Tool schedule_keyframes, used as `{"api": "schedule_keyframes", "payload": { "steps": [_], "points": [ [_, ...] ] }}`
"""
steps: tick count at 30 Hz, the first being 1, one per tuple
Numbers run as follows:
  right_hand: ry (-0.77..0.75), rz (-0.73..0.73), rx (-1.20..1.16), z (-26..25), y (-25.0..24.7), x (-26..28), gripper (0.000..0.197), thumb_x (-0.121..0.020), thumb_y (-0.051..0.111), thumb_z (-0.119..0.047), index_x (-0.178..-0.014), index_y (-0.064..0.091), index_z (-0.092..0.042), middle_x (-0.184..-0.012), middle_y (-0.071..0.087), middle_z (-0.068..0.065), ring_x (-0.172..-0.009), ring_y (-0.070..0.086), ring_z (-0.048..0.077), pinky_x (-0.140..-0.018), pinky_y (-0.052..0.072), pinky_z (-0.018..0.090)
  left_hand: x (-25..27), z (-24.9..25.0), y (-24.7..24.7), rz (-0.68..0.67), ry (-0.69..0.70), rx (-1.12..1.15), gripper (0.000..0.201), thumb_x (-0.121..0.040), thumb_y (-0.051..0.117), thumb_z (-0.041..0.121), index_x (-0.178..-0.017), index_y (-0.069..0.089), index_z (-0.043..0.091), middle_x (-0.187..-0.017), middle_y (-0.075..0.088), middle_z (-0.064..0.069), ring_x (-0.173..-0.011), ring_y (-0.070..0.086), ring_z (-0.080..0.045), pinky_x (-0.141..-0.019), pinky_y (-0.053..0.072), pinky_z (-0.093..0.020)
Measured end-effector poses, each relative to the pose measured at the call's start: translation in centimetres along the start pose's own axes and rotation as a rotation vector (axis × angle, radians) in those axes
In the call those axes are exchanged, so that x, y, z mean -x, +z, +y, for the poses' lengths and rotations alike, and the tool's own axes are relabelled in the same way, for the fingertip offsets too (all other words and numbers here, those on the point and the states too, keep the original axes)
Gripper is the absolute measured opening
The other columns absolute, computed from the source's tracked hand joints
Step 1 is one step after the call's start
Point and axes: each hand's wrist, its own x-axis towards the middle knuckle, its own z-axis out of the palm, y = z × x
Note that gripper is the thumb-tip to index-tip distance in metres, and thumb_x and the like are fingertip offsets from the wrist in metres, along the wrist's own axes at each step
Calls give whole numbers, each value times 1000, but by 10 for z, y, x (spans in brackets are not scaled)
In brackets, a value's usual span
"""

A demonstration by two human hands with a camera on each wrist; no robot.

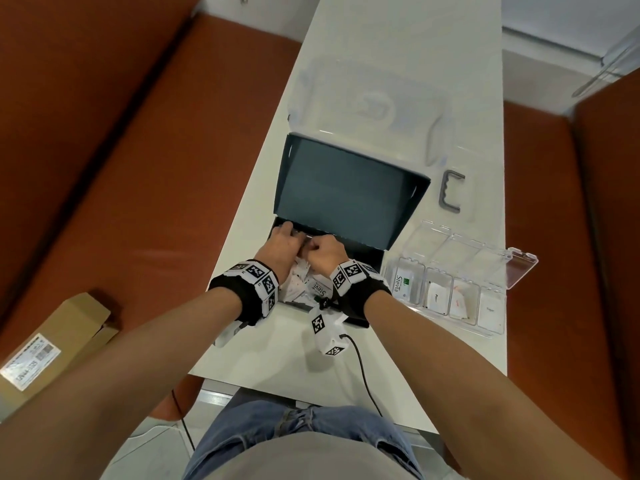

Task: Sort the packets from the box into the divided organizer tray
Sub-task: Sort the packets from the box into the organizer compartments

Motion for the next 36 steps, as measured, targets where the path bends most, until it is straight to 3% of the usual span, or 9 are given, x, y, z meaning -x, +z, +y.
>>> {"api": "schedule_keyframes", "payload": {
  "steps": [6,10,13,18,24,26,30,33,36],
  "points": [
    [-81,-84,62,5,-9,6,25,-76,74,-5,-101,70,-8,-88,66,4,-85,59,15,-77,48,23,6,4,-2,72,59,-152,22,-91,56,24,-113,56,22,-119,56,2,-115,43,-21,-91,29,-33],
    [-126,-135,93,9,-22,11,36,-70,79,-4,-104,69,-6,-96,69,6,-88,60,15,-76,49,21,13,5,-8,88,63,-108,19,-87,59,22,-104,50,24,-113,63,6,-107,56,-19,-90,23,-37],
    [-138,-110,159,17,-33,14,39,-74,74,0,-111,67,-8,-93,62,4,-84,55,14,-64,42,14,17,5,-13,102,42,26,20,-88,60,20,-106,51,21,-109,66,2,-102,60,-22,-89,24,-36],
    [-172,6,226,33,-48,20,22,-80,71,-5,-101,67,-2,-97,65,6,-88,54,14,-74,35,15,21,13,-26,100,-23,373,26,-90,63,21,-115,60,14,-107,67,-9,-92,60,-25,-82,46,-31],
    [-209,79,192,39,-68,33,14,-79,67,-6,-92,68,-1,-91,69,10,-90,62,25,-84,49,31,28,21,-40,238,-177,689,12,-83,73,25,-84,63,18,-72,66,4,-61,61,-8,-49,39,-15],
    [-215,93,116,39,-78,40,15,-80,67,-6,-92,68,2,-94,71,15,-92,65,29,-84,51,35,30,28,-46,248,-236,972,16,-84,72,13,-79,57,18,-78,69,-3,-63,67,-9,-48,46,-18],
    [-194,91,-131,34,-102,57,15,-82,64,-1,-97,66,-4,-93,70,17,-87,66,30,-80,55,40,35,49,-61,176,-325,1588,21,-91,53,-8,-91,46,12,-98,65,-26,-73,74,-27,-47,54,-28],
    [-232,68,-333,29,-122,74,27,-85,59,3,-108,60,-11,-88,67,13,-74,65,18,-59,54,25,36,63,-65,157,-333,1695,34,-90,38,-18,-108,48,9,-106,64,-20,-81,71,-25,-58,58,-28],
    [-284,72,-486,27,-140,89,30,-86,57,6,-109,58,-13,-87,66,14,-73,67,17,-60,56,25,36,80,-71,96,-301,1654,39,-91,38,-14,-117,58,7,-104,66,-18,-71,62,-16,-55,49,-23]
  ]
}}
